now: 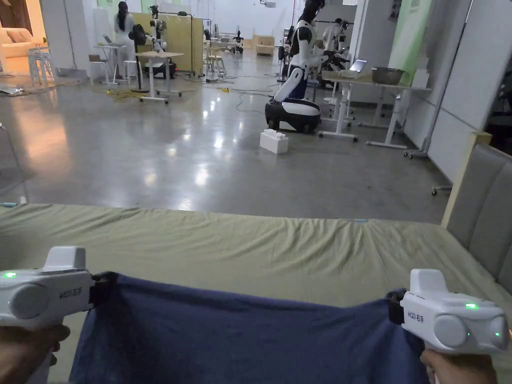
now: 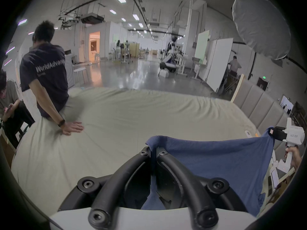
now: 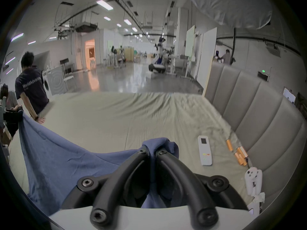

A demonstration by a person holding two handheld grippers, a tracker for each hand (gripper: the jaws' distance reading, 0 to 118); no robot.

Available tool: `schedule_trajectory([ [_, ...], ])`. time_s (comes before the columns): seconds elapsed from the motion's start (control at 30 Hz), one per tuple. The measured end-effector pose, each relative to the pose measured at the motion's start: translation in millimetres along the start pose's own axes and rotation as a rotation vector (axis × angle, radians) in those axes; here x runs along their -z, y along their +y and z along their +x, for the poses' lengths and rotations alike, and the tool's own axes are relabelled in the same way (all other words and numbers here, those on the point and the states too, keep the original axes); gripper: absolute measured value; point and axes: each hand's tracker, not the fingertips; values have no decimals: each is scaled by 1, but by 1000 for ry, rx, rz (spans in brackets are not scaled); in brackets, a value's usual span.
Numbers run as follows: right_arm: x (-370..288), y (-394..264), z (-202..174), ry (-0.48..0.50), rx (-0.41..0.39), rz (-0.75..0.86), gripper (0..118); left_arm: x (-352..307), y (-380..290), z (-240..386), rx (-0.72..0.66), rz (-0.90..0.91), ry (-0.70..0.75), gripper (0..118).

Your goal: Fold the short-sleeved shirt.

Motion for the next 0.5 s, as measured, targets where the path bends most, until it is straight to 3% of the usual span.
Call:
schedule_trajectory([
  [0.3, -114, 88, -2, -29, -37, 251, 6, -106, 69, 4, 35, 177, 12, 5],
  [0.5, -144, 153, -7, -56, -61, 355, 6, -140, 119, 3, 33, 251, 31, 5],
])
